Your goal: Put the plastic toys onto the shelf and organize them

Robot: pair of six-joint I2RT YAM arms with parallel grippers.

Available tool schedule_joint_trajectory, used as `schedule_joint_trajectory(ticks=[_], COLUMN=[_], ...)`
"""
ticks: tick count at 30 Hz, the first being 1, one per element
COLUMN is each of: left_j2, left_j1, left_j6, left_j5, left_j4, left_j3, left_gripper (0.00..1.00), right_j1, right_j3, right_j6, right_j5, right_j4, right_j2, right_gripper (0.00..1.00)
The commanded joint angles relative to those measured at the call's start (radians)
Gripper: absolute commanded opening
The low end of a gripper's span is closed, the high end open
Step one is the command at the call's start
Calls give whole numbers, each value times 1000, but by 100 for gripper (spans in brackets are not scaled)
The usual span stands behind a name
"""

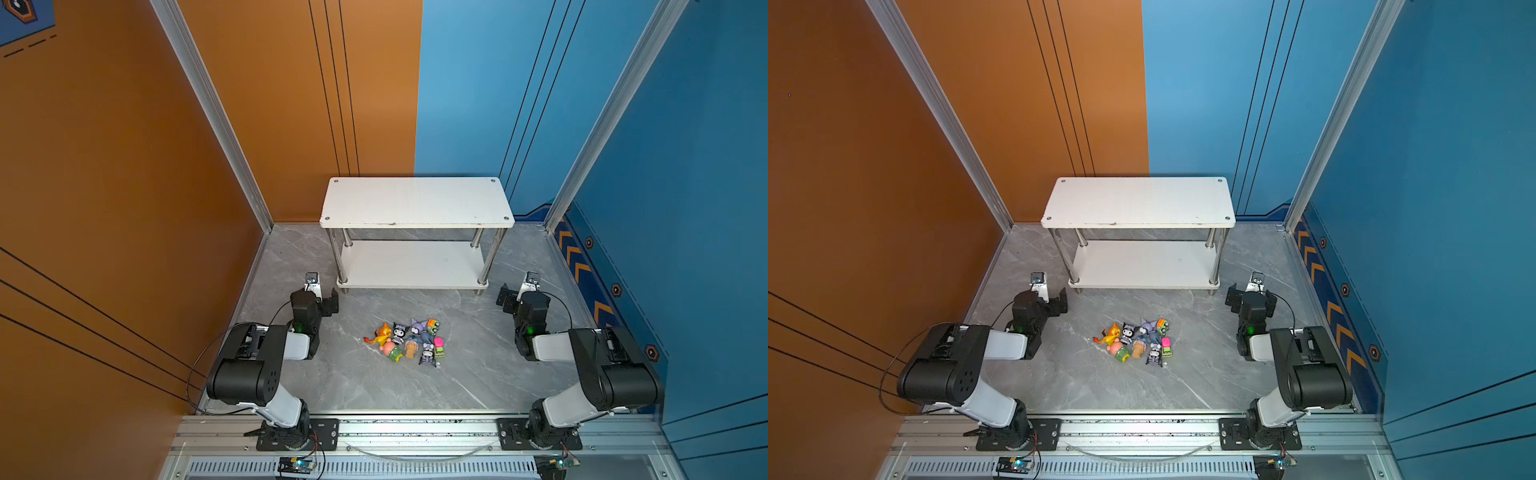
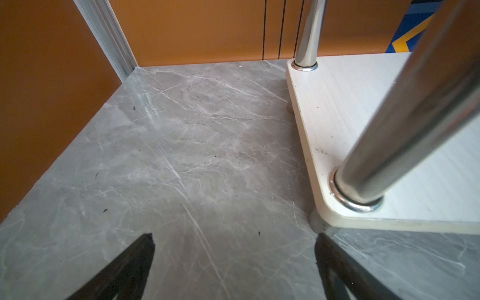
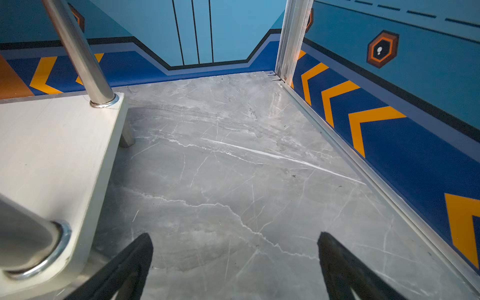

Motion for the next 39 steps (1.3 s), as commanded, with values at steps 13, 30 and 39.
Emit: schedule_joint_trajectory(ticks=[13, 30, 39], left_j2=[-15, -15, -246], left_j1=[3, 38, -40], left_j6=[13, -10, -3], left_j5=[-7, 54, -166], left_j4=[-1, -6, -68], left_j3=[10, 14, -56], left_gripper=[98, 98, 98], right_j1=[4, 10, 82], right_j3=[14, 15, 109], right_j6=[-13, -18, -43], right_j5=[0, 9, 166], right_j4=[-27, -28, -326], right_j2=[-12, -10, -186], right_gripper=[100, 100, 100])
